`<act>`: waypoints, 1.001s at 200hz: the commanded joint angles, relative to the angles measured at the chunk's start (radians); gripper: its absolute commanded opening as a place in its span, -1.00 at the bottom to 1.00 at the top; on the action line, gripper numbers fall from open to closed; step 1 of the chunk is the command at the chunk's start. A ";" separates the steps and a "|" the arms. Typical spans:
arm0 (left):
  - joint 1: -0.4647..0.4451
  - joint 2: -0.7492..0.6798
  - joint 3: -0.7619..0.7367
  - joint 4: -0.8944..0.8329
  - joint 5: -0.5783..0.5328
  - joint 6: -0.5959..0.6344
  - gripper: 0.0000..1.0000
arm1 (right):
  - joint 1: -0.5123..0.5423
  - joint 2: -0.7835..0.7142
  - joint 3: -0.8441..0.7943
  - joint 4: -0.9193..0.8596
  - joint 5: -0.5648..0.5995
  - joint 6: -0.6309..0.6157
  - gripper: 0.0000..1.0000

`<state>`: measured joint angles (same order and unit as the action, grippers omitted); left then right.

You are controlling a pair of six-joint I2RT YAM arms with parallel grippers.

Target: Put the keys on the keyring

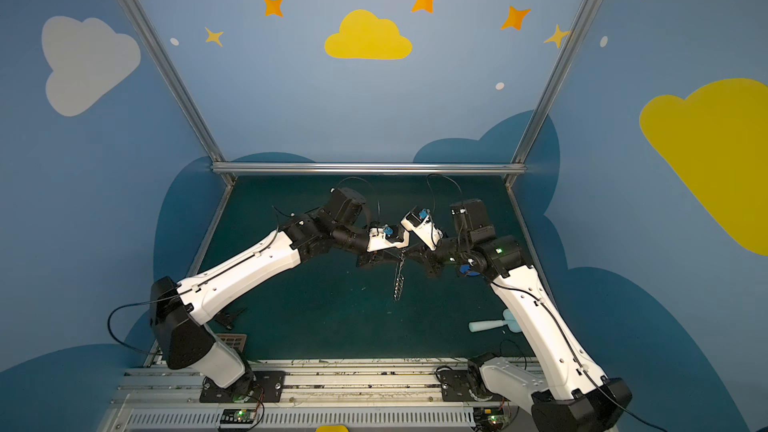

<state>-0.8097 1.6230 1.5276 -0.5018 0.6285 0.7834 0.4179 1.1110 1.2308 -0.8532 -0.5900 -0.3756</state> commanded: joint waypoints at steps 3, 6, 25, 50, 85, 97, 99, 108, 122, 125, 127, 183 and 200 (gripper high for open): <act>-0.002 -0.021 -0.013 -0.011 -0.024 -0.035 -0.40 | 0.004 -0.015 0.025 0.023 0.001 -0.001 -1.00; -0.002 -0.020 -0.014 -0.009 -0.030 -0.041 -0.39 | 0.004 -0.014 0.027 0.022 0.002 -0.002 -1.00; 0.000 -0.020 -0.014 -0.007 -0.053 -0.059 -0.33 | 0.004 -0.017 0.025 0.023 0.002 -0.005 -1.00; -0.001 -0.017 -0.012 0.005 -0.027 -0.072 -0.37 | 0.003 -0.015 0.024 0.024 0.000 -0.002 -1.00; 0.000 -0.008 -0.004 0.024 0.022 -0.086 -0.44 | 0.004 -0.010 0.024 0.025 0.001 -0.007 -1.00; -0.001 -0.003 -0.004 0.027 0.035 -0.090 -0.46 | 0.005 -0.011 0.024 0.028 0.001 -0.008 -1.00; -0.002 -0.003 -0.003 0.026 0.037 -0.089 -0.46 | 0.005 -0.012 0.023 0.028 0.001 -0.008 -1.00; -0.003 -0.001 -0.002 0.029 0.040 -0.089 -0.49 | 0.006 -0.014 0.024 0.030 -0.001 -0.008 -1.00; -0.004 0.006 0.005 0.023 0.051 -0.084 -0.57 | 0.007 -0.016 0.024 0.032 -0.002 -0.006 -1.00; -0.005 0.006 0.006 0.023 0.053 -0.084 -0.60 | 0.007 -0.016 0.024 0.032 -0.002 -0.006 -1.00; -0.005 0.008 0.007 0.023 0.055 -0.084 -0.61 | 0.007 -0.015 0.024 0.033 -0.001 -0.006 -1.00; -0.021 0.040 0.043 0.035 0.084 -0.092 -0.83 | 0.009 -0.022 0.019 0.042 -0.006 -0.006 -1.00; -0.021 0.046 0.045 0.061 0.097 -0.117 -0.85 | 0.013 -0.026 0.014 0.043 -0.011 -0.009 -1.00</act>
<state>-0.8070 1.6539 1.5349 -0.4911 0.6445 0.7033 0.4183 1.0973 1.2308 -0.8501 -0.5766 -0.3740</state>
